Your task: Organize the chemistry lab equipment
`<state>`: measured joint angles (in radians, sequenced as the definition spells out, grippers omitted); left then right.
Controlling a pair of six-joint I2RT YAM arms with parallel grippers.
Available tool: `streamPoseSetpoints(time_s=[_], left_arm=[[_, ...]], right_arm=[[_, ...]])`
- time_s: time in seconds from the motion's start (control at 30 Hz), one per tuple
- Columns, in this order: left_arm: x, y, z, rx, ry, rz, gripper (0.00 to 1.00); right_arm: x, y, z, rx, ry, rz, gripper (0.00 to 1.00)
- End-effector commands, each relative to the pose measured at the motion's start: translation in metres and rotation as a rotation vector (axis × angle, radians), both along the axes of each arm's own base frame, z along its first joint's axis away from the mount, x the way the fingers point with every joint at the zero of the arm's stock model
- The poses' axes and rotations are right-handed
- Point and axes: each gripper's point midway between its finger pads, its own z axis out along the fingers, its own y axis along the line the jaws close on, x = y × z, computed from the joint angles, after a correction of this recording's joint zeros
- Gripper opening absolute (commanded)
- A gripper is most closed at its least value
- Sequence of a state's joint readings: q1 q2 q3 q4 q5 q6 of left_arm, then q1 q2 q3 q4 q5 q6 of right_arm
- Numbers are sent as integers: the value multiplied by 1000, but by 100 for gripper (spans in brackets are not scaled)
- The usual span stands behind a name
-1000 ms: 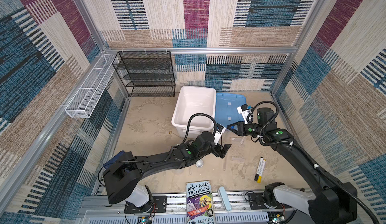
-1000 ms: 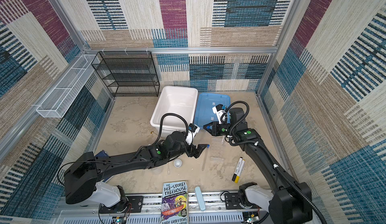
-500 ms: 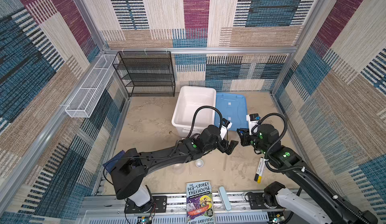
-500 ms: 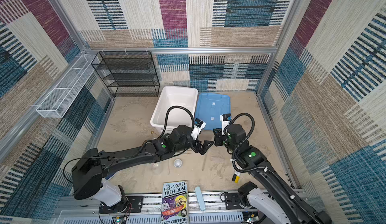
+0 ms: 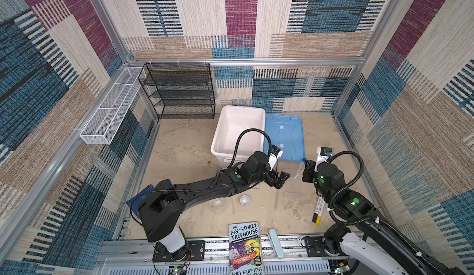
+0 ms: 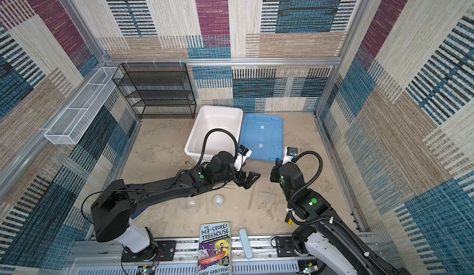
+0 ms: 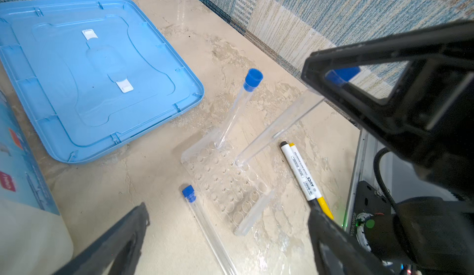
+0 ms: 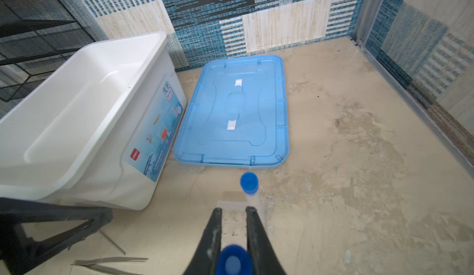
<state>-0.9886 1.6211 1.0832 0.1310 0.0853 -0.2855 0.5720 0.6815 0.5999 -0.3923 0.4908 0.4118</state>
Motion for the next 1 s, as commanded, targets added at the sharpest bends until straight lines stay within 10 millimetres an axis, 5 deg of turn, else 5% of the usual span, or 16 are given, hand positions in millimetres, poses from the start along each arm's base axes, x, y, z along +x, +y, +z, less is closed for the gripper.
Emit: streamPoseSetpoints(time_s=[0.0, 0.97], left_arm=[[1, -2, 7, -35, -5, -1, 99], [0, -8, -13, -44, 44, -3, 99]], right_arm=[[3, -13, 2, -5, -30, -86, 15], [7, -13, -37, -66, 13, -90, 16]])
